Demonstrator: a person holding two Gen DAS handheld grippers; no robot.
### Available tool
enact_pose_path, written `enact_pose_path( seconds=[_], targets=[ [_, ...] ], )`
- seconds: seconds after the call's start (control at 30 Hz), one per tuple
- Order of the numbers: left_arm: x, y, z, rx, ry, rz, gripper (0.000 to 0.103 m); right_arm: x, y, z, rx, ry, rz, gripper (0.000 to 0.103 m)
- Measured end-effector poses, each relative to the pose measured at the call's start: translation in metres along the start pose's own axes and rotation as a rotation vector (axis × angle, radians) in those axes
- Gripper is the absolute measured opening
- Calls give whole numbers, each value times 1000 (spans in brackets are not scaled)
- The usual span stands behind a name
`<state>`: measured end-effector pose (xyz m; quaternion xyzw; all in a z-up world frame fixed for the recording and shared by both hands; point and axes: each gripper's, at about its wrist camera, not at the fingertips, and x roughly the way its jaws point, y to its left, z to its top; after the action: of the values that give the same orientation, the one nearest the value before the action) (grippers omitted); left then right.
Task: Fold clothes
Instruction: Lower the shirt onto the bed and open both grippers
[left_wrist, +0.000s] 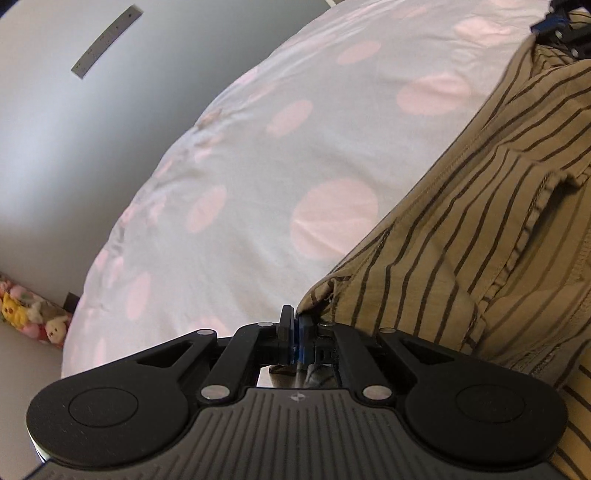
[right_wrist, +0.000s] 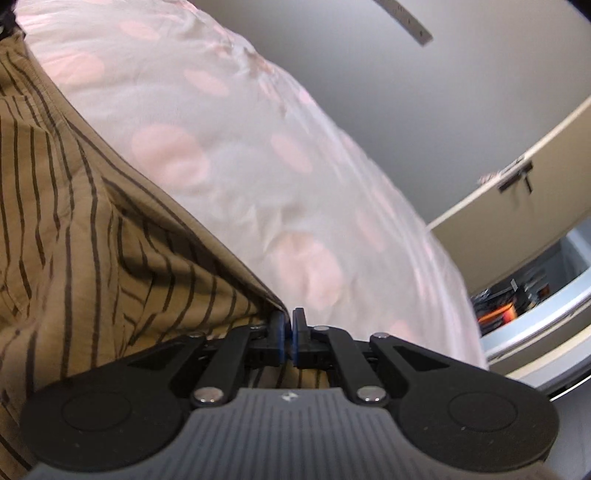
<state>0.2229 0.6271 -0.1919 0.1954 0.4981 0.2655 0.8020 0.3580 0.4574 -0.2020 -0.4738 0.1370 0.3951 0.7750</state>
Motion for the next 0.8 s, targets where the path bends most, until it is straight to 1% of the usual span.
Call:
enact_pose_path(
  seconds=[0.03, 0.07, 0.1, 0.13, 0.17, 0.23, 0.27, 0.3, 0.43, 0.47, 0.53, 0.6, 0.63, 0.67, 0.73, 0.8],
  targets=[
    [-1, 1, 0, 0, -6, -2, 1, 4, 0, 0, 1, 7, 9, 7],
    [-3, 3, 0, -5, -12, -7, 3, 3, -2, 1, 1, 8, 9, 13],
    [-6, 7, 0, -18, -15, -11, 9, -6, -8, 2, 8, 7, 7, 18],
    [-11, 14, 0, -37, -17, -14, 12, -14, -14, 3, 15, 5, 4, 33],
    [-16, 22, 0, -57, -22, -13, 15, -23, -19, 4, 22, 4, 2, 40],
    [-32, 40, -2, -107, -41, -18, 21, -42, -33, 7, 40, -14, 8, 44],
    [-41, 50, -3, -134, -49, -26, 28, -46, -40, 12, 54, -16, 18, 44],
    [-50, 58, -5, -162, -58, -35, 31, -55, -48, 12, 76, -16, 34, 44],
    [-85, 74, -12, -224, -105, -100, 33, -91, -74, 7, 187, -47, 125, 44],
    [-93, 73, -14, -223, -121, -118, 40, -96, -76, 6, 209, -62, 162, 44],
    [-107, 62, -17, -192, -158, -153, 50, -110, -76, 2, 236, -93, 239, 45],
    [-112, 46, -19, -132, -163, -185, 52, -117, -68, -2, 217, -111, 287, 53],
    [-110, 38, -19, -102, -149, -198, 53, -119, -62, -5, 200, -116, 304, 60],
    [-105, 30, -19, -77, -132, -202, 54, -121, -57, -7, 183, -121, 322, 63],
    [-95, 15, -19, -34, -104, -199, 54, -122, -42, -13, 137, -113, 339, 63],
    [-82, 4, -18, -5, -80, -173, 54, -121, -24, -17, 102, -97, 336, 63]
  ],
)
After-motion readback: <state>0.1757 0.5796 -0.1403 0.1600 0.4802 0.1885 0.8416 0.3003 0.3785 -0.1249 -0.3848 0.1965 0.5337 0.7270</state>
